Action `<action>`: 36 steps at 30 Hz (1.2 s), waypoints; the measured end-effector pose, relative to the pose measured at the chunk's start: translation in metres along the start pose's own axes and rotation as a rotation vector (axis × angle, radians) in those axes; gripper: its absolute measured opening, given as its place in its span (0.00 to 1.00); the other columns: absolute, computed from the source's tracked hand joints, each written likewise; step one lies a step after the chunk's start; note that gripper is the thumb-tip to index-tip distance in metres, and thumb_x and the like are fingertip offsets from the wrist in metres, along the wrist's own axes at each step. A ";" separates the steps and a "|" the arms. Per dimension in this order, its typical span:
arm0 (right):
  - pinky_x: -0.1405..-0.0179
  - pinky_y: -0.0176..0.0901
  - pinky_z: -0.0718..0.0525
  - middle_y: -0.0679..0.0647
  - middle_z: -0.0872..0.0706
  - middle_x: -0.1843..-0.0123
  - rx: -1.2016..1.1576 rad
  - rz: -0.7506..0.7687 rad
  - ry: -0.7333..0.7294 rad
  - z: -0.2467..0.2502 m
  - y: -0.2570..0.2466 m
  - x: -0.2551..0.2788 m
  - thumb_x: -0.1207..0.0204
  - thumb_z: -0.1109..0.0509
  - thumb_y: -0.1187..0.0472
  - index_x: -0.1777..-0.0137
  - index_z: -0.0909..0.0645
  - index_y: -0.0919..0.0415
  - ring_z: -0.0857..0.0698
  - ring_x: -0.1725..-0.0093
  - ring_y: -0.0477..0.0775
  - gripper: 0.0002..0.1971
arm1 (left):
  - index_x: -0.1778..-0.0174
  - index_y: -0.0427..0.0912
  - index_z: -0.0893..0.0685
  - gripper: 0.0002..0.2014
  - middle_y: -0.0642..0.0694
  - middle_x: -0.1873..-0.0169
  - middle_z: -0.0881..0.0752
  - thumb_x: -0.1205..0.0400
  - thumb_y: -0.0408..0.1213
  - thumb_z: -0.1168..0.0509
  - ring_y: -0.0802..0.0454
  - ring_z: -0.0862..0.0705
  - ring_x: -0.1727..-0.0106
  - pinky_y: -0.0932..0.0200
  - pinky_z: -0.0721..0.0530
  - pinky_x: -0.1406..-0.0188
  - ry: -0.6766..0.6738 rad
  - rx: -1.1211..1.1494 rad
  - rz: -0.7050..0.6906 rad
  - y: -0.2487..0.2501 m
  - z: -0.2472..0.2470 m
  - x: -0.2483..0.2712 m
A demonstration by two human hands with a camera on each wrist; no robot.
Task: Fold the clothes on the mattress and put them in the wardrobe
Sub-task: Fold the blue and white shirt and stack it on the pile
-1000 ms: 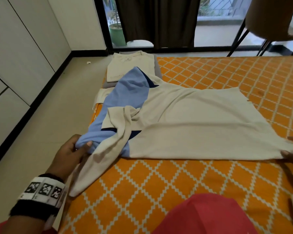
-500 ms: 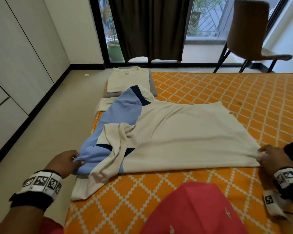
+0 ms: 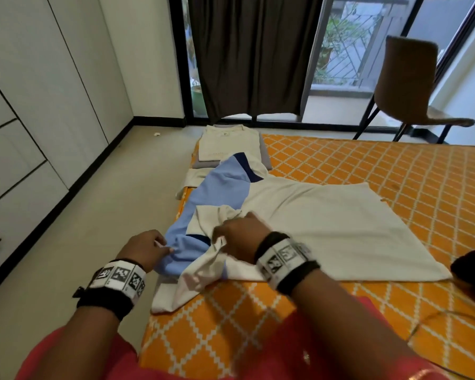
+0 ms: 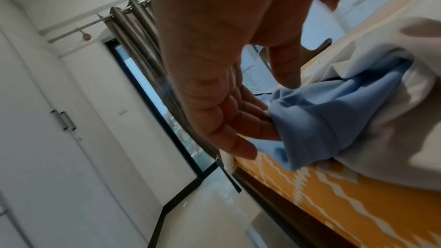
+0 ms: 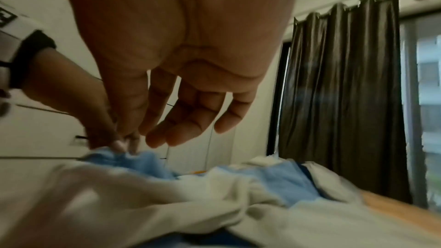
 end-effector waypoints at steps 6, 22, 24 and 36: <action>0.39 0.52 0.25 0.59 0.18 0.35 -0.048 0.100 -0.241 -0.069 -0.074 -0.031 0.16 0.37 0.55 0.23 0.31 0.53 0.19 0.39 0.62 0.21 | 0.49 0.48 0.34 0.14 0.41 0.56 0.15 0.18 0.41 0.32 0.39 0.16 0.56 0.54 0.25 0.63 -0.005 -0.131 -0.108 -0.004 -0.018 -0.008; 0.63 0.44 0.31 0.53 0.13 0.51 -0.174 -0.558 0.381 0.001 0.052 0.005 0.21 0.35 0.46 0.53 0.19 0.52 0.16 0.50 0.60 0.11 | 0.70 0.57 0.16 0.21 0.58 0.61 0.19 0.19 0.25 0.39 0.60 0.22 0.57 0.78 0.32 0.63 -0.260 -0.056 -0.277 -0.011 -0.025 -0.019; 0.61 0.46 0.27 0.55 0.13 0.46 -0.176 -0.665 0.486 0.004 0.074 0.018 0.22 0.34 0.59 0.47 0.16 0.54 0.15 0.49 0.64 0.08 | 0.66 0.45 0.14 0.12 0.51 0.61 0.17 0.19 0.30 0.37 0.56 0.19 0.55 0.70 0.30 0.63 -0.195 -0.028 -0.227 -0.012 -0.024 -0.019; 0.44 0.53 0.22 0.64 0.33 0.23 -0.603 -1.041 1.016 -0.043 0.185 0.076 0.21 0.31 0.63 0.22 0.33 0.63 0.18 0.42 0.71 0.28 | 0.66 0.44 0.13 0.08 0.48 0.60 0.14 0.24 0.28 0.29 0.55 0.19 0.59 0.64 0.28 0.64 0.018 0.121 -0.184 -0.008 -0.022 -0.025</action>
Point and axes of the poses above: each hand's wrist, its own x-axis away from the middle knuckle, its own z-axis out of the back of the hand, y = z × x, the point moved 3 cm from there along -x, towards the middle knuckle
